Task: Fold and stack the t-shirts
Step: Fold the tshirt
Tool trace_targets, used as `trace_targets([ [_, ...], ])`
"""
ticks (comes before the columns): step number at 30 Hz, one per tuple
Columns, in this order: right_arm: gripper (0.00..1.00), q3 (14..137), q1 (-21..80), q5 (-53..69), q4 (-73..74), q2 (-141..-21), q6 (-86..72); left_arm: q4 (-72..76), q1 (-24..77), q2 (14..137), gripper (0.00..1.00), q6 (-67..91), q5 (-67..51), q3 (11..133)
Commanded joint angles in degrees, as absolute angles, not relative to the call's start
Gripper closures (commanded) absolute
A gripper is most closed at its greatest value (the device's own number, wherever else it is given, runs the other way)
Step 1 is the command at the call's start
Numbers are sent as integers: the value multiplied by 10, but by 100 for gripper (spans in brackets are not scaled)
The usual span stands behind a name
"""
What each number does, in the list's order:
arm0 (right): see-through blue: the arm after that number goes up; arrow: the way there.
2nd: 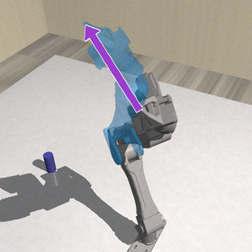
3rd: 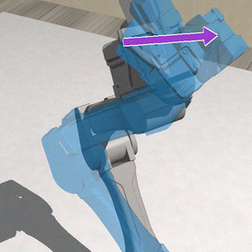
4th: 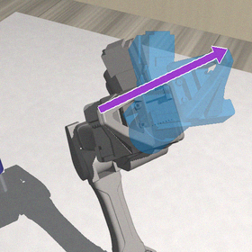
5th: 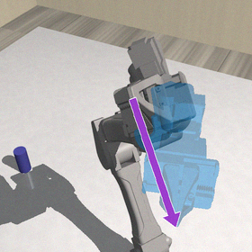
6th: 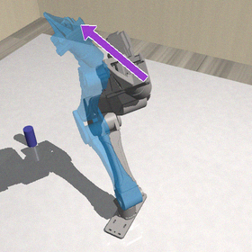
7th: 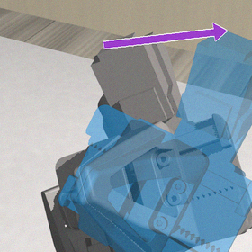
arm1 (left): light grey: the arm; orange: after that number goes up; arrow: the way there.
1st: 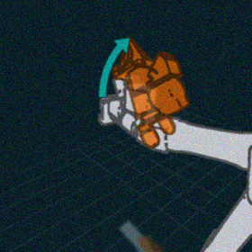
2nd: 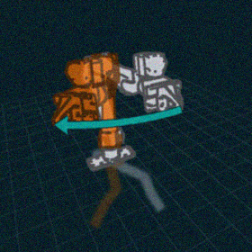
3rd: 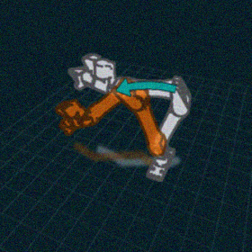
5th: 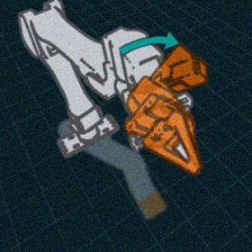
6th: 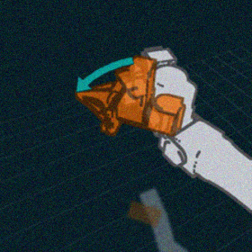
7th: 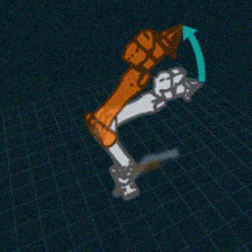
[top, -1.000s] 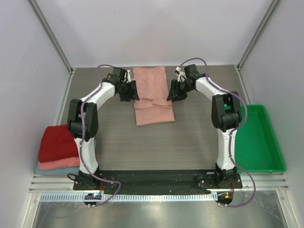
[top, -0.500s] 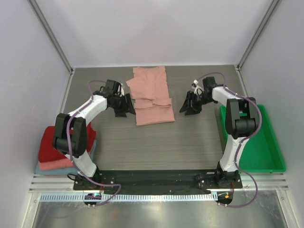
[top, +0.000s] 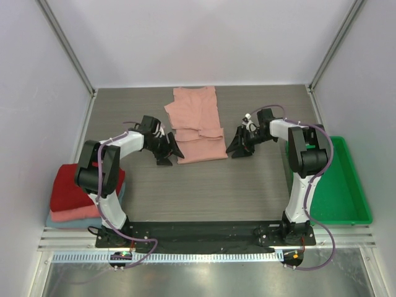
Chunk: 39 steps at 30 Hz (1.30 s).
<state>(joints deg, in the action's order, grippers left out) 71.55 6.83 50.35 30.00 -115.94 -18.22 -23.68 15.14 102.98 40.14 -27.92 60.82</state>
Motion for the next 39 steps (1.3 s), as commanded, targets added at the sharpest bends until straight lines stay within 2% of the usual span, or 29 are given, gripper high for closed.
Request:
trace_targets([
  [1, 48, 730, 75, 523, 283, -1164, -192, -199, 151, 1051, 33, 423, -308, 620],
  [15, 49, 739, 97, 526, 276, -1190, -198, -204, 163, 1079, 39, 424, -315, 623],
  [21, 53, 744, 101, 525, 253, -1204, -217, -197, 163, 1085, 48, 425, -317, 621],
  [22, 54, 744, 103, 526, 249, -1205, -223, -196, 163, 1086, 51, 425, -317, 621],
  [24, 69, 744, 105, 534, 242, -1208, -229, -199, 163, 1091, 59, 432, -315, 625],
  [26, 82, 743, 107, 537, 238, -1208, -240, -206, 163, 1089, 77, 445, -314, 628],
  [27, 85, 740, 105, 544, 236, -1202, -241, -207, 163, 1087, 96, 447, -319, 635],
  [28, 88, 738, 105, 548, 236, -1196, -243, -218, 163, 1084, 100, 448, -320, 638],
  [29, 95, 737, 105, 555, 237, -1177, -243, -224, 163, 1072, 100, 447, -320, 649],
  [31, 98, 727, 104, 564, 236, -1152, -243, -249, 163, 1057, 100, 439, -330, 662],
  [39, 99, 690, 103, 581, 259, -1045, -245, -323, 163, 983, 100, 382, -333, 729],
])
